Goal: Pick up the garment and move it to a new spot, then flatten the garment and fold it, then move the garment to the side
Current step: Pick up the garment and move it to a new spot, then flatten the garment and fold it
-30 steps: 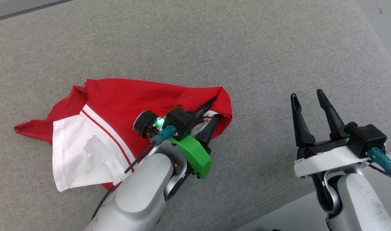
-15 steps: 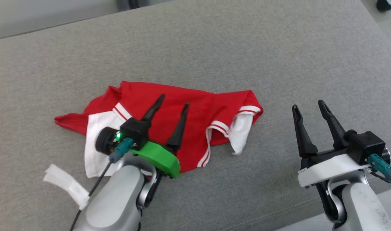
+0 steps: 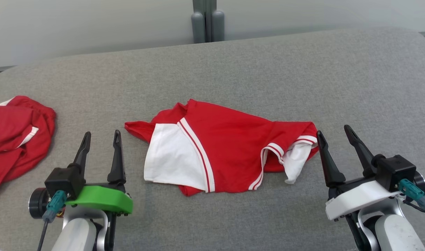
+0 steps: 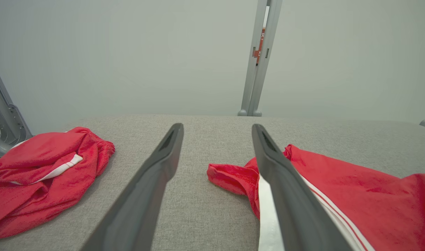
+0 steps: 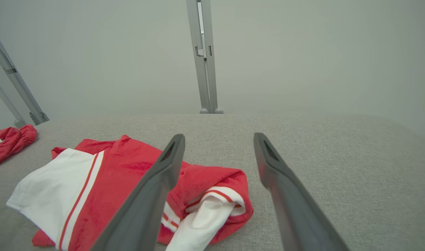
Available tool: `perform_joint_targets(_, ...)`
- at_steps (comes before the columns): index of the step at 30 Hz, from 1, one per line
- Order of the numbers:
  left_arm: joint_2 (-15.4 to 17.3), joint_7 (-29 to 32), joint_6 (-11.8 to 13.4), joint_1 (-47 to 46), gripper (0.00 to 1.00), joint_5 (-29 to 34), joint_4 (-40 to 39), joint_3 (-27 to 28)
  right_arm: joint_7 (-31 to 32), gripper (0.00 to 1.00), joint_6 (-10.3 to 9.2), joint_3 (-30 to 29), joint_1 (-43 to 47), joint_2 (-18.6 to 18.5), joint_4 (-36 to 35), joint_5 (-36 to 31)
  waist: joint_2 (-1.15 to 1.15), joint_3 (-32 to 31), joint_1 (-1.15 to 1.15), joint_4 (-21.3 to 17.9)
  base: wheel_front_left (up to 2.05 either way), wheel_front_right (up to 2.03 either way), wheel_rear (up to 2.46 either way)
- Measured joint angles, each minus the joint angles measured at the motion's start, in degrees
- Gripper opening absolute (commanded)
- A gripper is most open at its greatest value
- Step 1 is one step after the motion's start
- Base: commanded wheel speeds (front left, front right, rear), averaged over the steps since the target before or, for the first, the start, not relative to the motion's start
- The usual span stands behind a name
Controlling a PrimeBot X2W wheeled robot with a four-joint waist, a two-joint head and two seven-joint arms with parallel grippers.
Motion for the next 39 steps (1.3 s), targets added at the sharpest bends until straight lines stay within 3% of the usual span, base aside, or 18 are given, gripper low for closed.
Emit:
perform_joint_targets(7,-0.5,0.0,-1.3,4.2,1.00,2.4,-0.7,1.4,1.6,1.00,0.00,-0.2,2.3,-0.1,-0.4,-0.2,0.00,-3.3,0.00,2.1,0.00,0.00,0.00)
perform_joint_targets(16,-1.5,0.0,-2.8,7.4,1.00,4.0,-0.1,2.5,3.5,1.00,0.00,-1.9,6.1,1.0,-1.7,-1.0,0.00,-6.6,0.00,1.8,0.00,0.00,0.00)
perform_joint_targets(39,-2.8,0.0,-3.8,7.8,1.00,5.6,1.4,4.5,4.0,1.00,0.00,-2.0,7.1,2.1,-3.0,-1.2,0.00,-6.6,0.00,1.0,0.00,0.00,0.00)
